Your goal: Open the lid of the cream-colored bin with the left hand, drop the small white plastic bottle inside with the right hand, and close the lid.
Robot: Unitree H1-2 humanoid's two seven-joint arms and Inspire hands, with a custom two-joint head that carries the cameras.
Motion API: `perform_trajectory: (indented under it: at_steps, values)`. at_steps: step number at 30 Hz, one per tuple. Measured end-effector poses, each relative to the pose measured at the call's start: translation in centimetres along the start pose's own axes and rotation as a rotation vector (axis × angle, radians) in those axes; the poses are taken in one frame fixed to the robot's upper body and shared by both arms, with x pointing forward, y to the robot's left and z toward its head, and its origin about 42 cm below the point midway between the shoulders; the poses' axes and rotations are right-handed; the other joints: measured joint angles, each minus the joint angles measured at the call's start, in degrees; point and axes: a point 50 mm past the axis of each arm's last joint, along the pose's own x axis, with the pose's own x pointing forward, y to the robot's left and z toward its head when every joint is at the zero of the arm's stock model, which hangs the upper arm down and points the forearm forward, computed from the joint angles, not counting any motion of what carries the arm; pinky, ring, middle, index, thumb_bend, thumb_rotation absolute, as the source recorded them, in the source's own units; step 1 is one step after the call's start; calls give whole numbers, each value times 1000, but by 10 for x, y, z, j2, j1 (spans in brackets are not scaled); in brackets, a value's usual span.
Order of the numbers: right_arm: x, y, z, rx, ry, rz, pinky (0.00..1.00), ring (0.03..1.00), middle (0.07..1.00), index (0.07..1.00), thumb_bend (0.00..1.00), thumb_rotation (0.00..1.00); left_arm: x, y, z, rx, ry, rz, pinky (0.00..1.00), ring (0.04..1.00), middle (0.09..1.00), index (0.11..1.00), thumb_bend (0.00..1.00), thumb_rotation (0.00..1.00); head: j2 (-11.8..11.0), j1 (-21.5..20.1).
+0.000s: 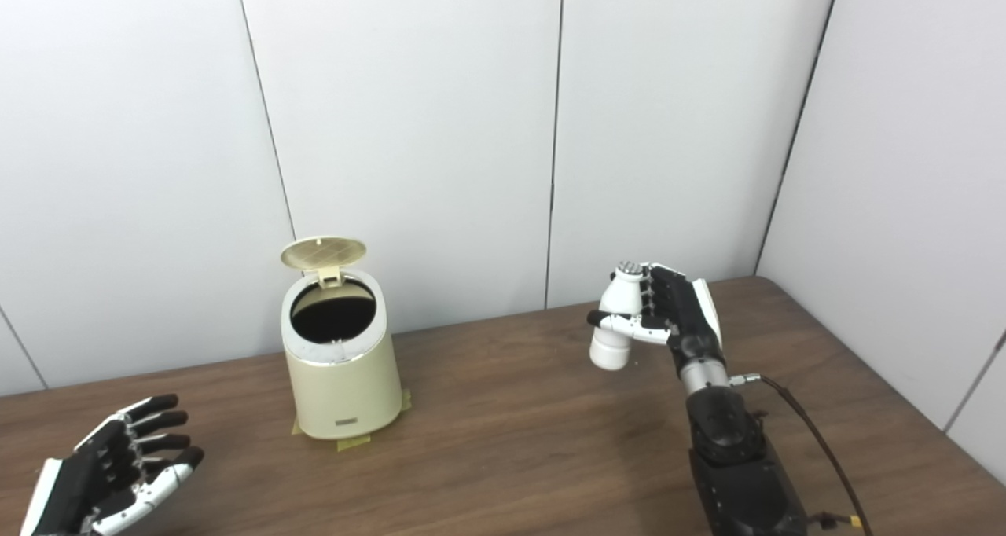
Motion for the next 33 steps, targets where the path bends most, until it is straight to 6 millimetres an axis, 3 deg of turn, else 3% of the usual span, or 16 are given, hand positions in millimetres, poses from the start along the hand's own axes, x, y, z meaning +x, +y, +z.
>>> perform_trajectory:
  at_steps: [5,7,12,18,23,33]
  values:
    - [-2,3,13,-13,-76,14,317,389,485,535,513,0,0,-1,0,4,0,-2,509,628,702,746,585,0,-1,24]
    - [-5,10,27,-22,-152,44,322,394,494,529,513,0,0,-1,0,7,0,-3,508,621,694,744,591,0,-1,32]
    - [-13,50,91,-33,-378,150,293,377,472,547,511,0,0,-6,-6,-1,17,-9,516,630,700,739,611,3,-4,50]
    - [0,81,125,-100,-480,234,330,403,481,520,517,0,0,-17,-7,-12,16,-19,504,614,691,737,631,3,-6,83]
    - [6,102,140,-71,-502,289,350,420,479,509,520,0,0,-21,-10,-18,20,-18,506,606,686,731,652,31,-7,113]
    - [-5,153,153,36,-447,400,296,381,480,529,514,0,0,-43,-10,-7,-2,-30,579,632,679,723,674,79,-8,179]
